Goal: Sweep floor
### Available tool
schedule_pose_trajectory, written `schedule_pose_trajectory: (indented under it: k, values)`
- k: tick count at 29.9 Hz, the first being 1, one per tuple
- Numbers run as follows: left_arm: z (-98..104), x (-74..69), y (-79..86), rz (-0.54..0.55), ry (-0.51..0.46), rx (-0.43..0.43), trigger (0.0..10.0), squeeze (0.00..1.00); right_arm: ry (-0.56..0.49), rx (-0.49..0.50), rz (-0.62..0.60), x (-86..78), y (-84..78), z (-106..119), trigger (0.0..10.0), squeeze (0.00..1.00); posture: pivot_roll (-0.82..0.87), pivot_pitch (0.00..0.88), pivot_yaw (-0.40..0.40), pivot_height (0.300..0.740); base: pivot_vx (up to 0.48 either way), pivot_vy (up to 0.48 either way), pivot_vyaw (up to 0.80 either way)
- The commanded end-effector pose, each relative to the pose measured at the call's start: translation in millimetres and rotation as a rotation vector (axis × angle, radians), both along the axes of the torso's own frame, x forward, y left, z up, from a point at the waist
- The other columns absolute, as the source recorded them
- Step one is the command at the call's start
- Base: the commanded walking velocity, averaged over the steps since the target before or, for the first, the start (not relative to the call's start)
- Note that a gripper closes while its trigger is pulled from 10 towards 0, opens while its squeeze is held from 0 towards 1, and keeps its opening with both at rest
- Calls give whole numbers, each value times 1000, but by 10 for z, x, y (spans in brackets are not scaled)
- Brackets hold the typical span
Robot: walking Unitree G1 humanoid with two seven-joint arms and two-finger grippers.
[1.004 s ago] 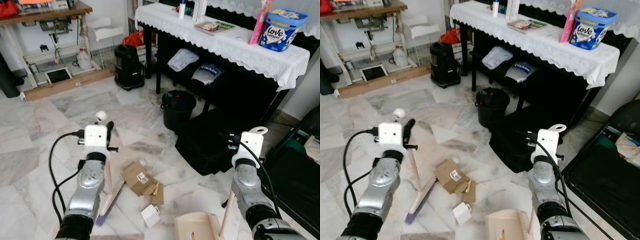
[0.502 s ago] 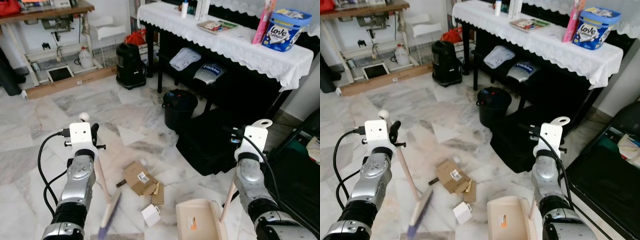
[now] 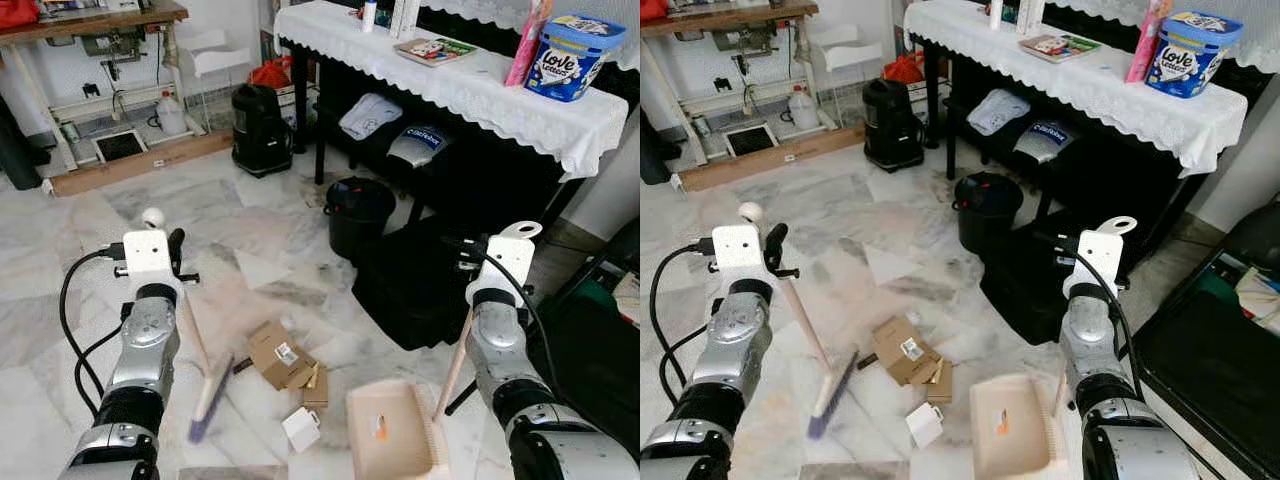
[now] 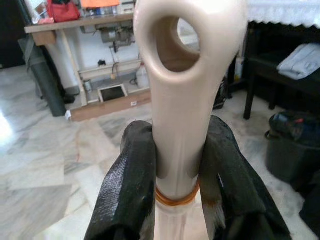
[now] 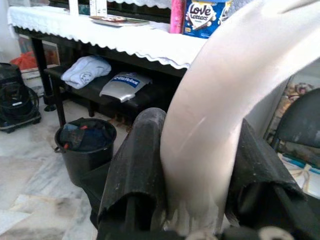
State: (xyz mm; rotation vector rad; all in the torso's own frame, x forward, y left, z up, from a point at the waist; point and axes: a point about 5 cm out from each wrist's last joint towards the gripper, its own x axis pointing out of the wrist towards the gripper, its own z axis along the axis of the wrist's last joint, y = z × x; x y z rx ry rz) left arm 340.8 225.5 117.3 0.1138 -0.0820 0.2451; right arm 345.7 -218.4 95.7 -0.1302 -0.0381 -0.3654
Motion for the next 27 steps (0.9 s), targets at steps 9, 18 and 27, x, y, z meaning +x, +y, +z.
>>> schedule_pose_trajectory:
  k: [9, 18, 27]
  values:
    - [-214, -86, 60, 35, 50, -5, 10000, 0, 90, 18, -14, -62, -165, -121, 10000, 0, 14, 0, -50, 740, 0, 0, 0]
    - [-256, -145, 138, 74, 48, -31, 10000, 0, 164, 3, -34, -140, -275, -233, 10000, 0, 26, 0, -64, 740, 0, 0, 0]
    - [-213, -175, 223, 105, 14, -29, 10000, 0, 133, -5, -42, -125, -326, -169, 10000, 0, 32, 0, -75, 740, 0, 0, 0]
